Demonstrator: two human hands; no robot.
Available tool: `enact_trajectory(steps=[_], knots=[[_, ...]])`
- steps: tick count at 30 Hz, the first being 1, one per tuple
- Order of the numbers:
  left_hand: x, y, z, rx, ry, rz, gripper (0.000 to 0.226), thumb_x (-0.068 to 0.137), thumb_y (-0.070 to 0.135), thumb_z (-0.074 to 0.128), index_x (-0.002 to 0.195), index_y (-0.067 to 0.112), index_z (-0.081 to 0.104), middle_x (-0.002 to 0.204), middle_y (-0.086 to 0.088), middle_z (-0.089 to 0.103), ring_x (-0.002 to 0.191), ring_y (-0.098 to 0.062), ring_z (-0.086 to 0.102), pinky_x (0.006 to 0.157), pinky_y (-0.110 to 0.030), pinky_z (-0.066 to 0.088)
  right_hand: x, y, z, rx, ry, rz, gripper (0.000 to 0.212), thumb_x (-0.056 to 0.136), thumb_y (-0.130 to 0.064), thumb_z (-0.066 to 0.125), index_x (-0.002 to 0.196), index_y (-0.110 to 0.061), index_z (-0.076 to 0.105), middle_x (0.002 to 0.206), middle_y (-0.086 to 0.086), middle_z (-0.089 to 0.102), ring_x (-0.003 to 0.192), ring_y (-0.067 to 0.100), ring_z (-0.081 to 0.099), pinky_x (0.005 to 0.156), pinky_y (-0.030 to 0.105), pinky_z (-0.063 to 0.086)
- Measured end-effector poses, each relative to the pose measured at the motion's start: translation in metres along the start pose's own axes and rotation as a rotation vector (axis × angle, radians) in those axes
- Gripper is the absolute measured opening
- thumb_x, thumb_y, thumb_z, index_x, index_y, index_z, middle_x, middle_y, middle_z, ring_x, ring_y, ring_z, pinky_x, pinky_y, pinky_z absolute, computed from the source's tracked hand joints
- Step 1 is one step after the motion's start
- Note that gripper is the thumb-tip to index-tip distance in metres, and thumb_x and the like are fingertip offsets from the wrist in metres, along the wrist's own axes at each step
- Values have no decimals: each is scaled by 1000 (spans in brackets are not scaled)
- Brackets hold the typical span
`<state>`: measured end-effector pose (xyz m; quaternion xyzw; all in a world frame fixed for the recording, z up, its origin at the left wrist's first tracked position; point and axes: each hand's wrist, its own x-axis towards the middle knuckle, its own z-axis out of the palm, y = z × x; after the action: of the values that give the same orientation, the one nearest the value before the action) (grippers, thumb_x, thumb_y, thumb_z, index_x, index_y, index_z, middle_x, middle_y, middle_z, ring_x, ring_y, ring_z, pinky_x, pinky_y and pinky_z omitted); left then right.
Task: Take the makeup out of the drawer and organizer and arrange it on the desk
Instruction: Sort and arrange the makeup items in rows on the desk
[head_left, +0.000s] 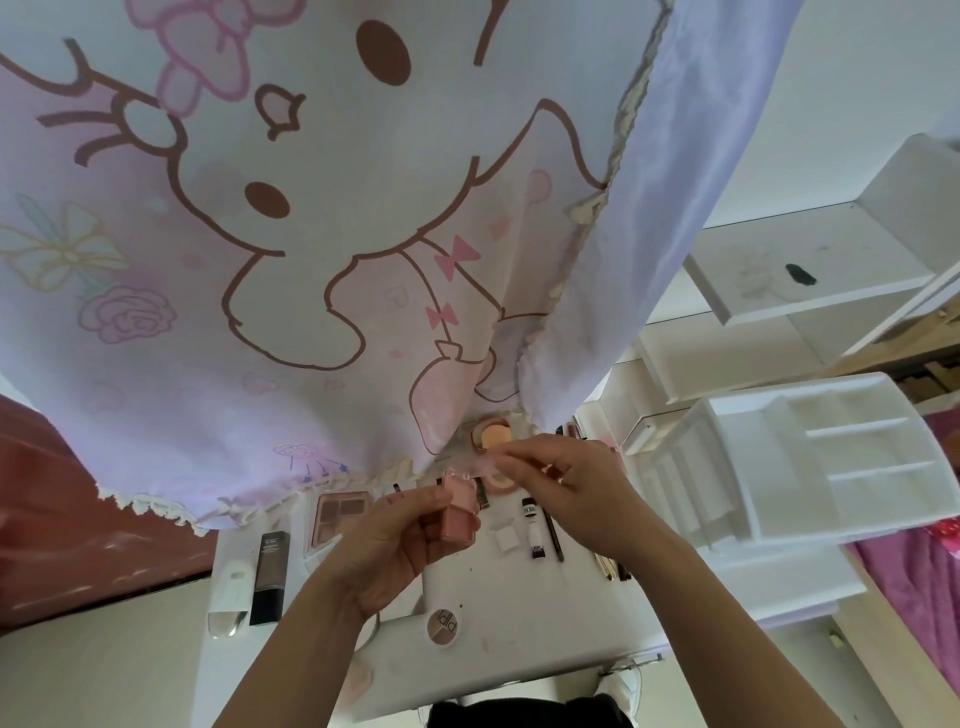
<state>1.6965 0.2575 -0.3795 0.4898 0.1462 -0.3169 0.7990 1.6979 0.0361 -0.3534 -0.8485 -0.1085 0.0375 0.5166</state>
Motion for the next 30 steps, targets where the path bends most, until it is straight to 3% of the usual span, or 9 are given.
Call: enact_trajectory(steps=[5,7,11,13,15,18,21,24,30], knots=[[3,-11,-1,46,-10,-47,26,84,16,71,98,-7,74,107,-33,67,90,-33,69,78,-38,60,3,17,14,80,75,113,18,98,-28,60,105,-22,76,88,-8,73,82,10,66,77,21,53],[8,-18,-5,100,-14,-38,29,85,14,64,104,-6,73,106,-30,69,89,-29,70,78,-36,60,4,25,19,64,91,147,19,97,-33,60,102,-22,76,87,-6,71,83,12,65,78,26,53],[20,-37,-14,337,8,-35,24,89,10,64,109,2,73,102,-23,73,83,-20,68,75,-29,57,0,45,29,49,93,283,17,95,-35,64,95,-24,76,79,-7,70,77,16,64,72,22,50],[29,-53,-19,451,34,-42,19,92,10,63,107,9,76,100,-15,75,82,-16,66,72,-27,54,-4,59,36,61,131,379,17,93,-38,66,102,-26,74,82,-6,71,80,14,66,74,24,53],[40,-75,-24,503,139,-48,17,93,10,64,103,14,77,95,-9,76,82,-16,66,66,-27,51,-11,76,47,82,141,477,32,93,-42,65,121,-26,66,93,-8,69,86,11,66,77,20,51],[57,-108,-29,441,363,-87,15,94,10,63,103,10,75,95,-10,76,81,-19,66,61,-26,50,-28,102,68,32,-5,627,50,98,-45,54,141,-20,49,122,-4,63,105,12,61,94,26,48],[70,-134,-37,332,521,-126,14,95,6,60,104,4,71,97,-15,73,77,-20,64,63,-27,52,-47,122,93,33,-211,747,53,102,-36,49,149,-15,38,140,1,55,124,15,53,105,27,40],[83,-152,-45,275,597,-158,17,94,3,60,108,0,69,90,-12,71,75,-22,63,65,-29,53,-57,133,114,68,-308,798,51,104,-25,47,152,-15,34,147,1,49,128,15,51,105,25,38],[102,-167,-52,399,690,-148,18,92,5,62,106,4,73,80,-3,69,72,-24,64,79,-42,58,-56,151,132,52,-345,792,46,101,-5,42,146,-10,42,145,6,49,131,19,47,105,21,32]])
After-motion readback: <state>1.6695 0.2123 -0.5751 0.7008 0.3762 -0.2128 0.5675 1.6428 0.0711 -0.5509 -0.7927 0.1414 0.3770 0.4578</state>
